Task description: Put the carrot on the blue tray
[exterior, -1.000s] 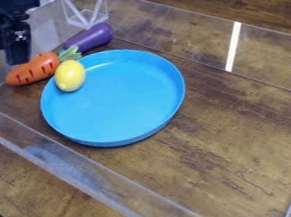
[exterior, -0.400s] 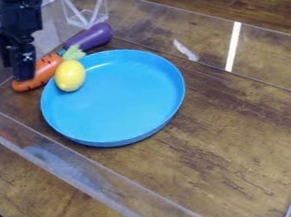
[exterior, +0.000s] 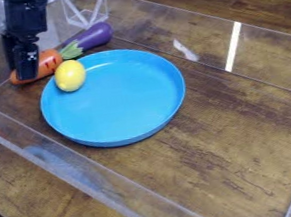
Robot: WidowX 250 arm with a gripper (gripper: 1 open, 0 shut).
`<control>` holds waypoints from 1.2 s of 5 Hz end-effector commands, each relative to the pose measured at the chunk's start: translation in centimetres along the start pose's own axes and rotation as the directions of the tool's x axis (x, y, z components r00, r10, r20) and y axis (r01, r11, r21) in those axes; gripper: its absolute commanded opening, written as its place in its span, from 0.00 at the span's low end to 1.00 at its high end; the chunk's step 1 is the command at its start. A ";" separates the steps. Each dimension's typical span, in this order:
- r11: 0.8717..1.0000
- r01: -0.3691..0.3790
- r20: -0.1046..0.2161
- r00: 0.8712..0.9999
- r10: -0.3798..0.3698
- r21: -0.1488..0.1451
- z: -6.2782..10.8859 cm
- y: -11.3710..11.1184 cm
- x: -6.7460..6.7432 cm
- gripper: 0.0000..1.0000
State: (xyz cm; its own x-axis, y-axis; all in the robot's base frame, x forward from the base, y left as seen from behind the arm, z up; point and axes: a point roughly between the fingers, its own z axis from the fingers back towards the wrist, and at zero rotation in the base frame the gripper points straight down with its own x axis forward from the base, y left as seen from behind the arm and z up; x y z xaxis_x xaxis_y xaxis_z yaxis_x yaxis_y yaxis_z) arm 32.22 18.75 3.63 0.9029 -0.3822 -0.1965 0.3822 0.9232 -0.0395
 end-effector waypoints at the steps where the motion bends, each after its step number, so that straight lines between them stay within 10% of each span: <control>1: 0.998 -0.052 0.038 0.998 0.051 0.028 1.8 -0.8 0.7 0.00; 6: 0.998 -0.015 0.101 0.995 0.010 0.056 5.9 -3.1 1.4 0.00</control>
State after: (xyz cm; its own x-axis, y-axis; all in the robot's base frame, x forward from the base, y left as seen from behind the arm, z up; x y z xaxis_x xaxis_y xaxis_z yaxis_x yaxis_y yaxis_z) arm 32.67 15.39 5.96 0.9160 -0.3646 -0.1675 0.3610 0.9311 -0.0525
